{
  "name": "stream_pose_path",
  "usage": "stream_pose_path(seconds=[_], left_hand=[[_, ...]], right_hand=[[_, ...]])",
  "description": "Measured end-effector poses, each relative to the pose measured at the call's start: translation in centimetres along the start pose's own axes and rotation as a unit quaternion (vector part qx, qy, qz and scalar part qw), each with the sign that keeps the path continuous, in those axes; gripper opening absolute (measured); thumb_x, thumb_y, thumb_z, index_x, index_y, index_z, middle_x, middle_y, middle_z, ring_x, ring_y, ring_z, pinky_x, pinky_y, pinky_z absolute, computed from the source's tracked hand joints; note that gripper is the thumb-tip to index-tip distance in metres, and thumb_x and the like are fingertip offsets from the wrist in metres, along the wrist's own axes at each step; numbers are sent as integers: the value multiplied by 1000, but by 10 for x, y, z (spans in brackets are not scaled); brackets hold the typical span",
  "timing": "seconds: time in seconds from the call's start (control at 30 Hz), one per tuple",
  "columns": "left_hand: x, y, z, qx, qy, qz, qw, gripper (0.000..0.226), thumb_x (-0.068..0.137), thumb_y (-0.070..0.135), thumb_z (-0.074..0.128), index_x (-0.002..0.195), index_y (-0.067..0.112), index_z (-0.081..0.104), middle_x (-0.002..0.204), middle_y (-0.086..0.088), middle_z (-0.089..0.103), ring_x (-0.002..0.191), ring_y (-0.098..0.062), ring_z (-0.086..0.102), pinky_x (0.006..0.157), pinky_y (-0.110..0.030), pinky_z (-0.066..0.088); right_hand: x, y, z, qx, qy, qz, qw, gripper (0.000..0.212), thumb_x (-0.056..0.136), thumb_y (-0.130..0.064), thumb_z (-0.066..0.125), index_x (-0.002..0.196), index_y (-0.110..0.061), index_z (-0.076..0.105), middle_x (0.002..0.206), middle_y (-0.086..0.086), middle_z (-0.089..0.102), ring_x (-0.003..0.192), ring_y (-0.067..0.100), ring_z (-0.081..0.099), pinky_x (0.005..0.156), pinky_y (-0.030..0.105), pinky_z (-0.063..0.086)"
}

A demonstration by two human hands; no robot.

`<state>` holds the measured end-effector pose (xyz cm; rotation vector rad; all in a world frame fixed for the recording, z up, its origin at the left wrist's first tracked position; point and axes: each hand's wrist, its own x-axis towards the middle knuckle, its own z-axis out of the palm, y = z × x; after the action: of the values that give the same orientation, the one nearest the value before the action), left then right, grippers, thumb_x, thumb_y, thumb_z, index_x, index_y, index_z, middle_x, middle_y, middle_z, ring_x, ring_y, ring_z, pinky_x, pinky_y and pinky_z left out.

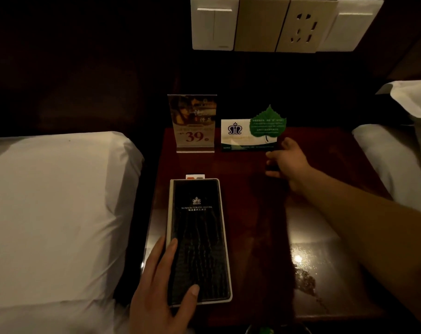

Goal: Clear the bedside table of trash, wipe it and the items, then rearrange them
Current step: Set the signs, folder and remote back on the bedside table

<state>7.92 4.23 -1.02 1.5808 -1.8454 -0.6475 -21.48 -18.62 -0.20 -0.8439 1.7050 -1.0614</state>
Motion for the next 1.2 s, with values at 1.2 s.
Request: stream_pose_path(seconds=[1.2], left_hand=[[-4, -6, 5, 13, 4, 0, 1000, 81, 72, 55, 54, 147, 23, 47, 155, -3, 41, 125, -12, 48, 83, -22, 44]], right_hand=[[-207, 78, 39, 79, -77, -16, 994, 35, 93, -18, 64, 122, -37, 61, 122, -19, 66, 105, 0, 65, 94, 29, 53]])
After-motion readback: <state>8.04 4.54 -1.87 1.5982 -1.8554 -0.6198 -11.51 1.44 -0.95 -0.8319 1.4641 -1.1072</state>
